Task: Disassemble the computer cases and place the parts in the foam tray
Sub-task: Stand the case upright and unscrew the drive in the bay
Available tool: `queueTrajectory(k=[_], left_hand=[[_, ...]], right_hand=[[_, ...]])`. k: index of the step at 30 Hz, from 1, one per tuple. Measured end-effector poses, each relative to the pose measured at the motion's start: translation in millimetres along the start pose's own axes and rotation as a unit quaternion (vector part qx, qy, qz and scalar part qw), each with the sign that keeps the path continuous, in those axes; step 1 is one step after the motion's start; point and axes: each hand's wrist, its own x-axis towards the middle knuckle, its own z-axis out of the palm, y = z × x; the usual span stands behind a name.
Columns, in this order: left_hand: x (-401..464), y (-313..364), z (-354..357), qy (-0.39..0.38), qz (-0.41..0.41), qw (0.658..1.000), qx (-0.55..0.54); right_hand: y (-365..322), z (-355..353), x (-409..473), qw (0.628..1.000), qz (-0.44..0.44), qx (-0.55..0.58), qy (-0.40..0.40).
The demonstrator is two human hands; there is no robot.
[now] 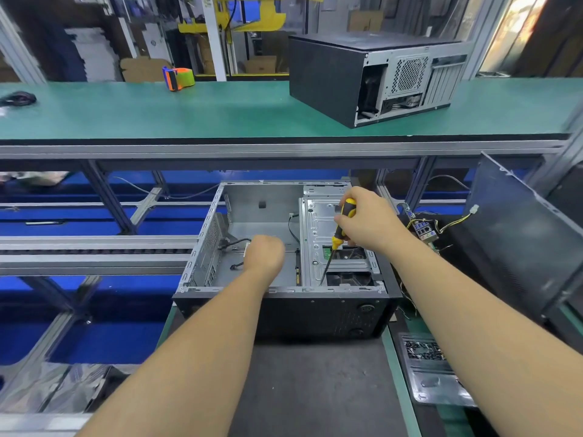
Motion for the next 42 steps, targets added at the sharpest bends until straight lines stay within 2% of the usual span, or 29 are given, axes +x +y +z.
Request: queueTrajectory(k=[2,5,11,13,16,20,23,29,33,42], left_hand=[[-8.3,-8.4,1.6,-0.005,0.076,0.994,0.079],[-16.6,-16.0,5.8,-0.008,0.144,0.967,0.21],[-19.9,-13.4,6.8,-0.015,0.201,0.929,0.31],[-19.9,-12.8,9.3,-0.019,0.198,0.922,0.331],[-20.5,-12.0,13.8,-0.022,0.197,0.904,0.379],[-22.6,-12.6,14.3,-0.032,0.199,0.894,0.401],[-24.3,-12.6,12.6,-0.049,0.198,0.896,0.395],[-24.9,-14.6,9.5,-0.069,0.199,0.891,0.403],[-25.0,-14.6,11.8,-0.081,0.199,0.891,0.4],[-22.9,-14.4,12.5,-0.075,0.204,0.888,0.406]], right_hand=[[-0.6,-1.1,0.0,1.0,0.006,0.014,0.001],[-0.1,-1.5,0.1,1.0,0.006,0.018,-0.002],[-5.8,-5.6,-4.5,0.999,-0.031,-0.009,-0.041],[-15.8,-16.5,-8.0,0.99,-0.094,-0.038,-0.098],[-37.6,-25.9,-14.0,0.952,-0.158,-0.169,-0.198],[-59.0,-15.3,-16.1,0.918,-0.1,-0.348,-0.163],[-67.7,-2.6,-22.3,0.897,-0.136,-0.395,-0.144],[-80.9,4.1,-31.6,0.842,-0.197,-0.444,-0.233],[-76.7,-7.7,-33.6,0.821,-0.205,-0.484,-0.225],[-71.3,-18.8,-34.8,0.875,-0.198,-0.345,-0.277]])
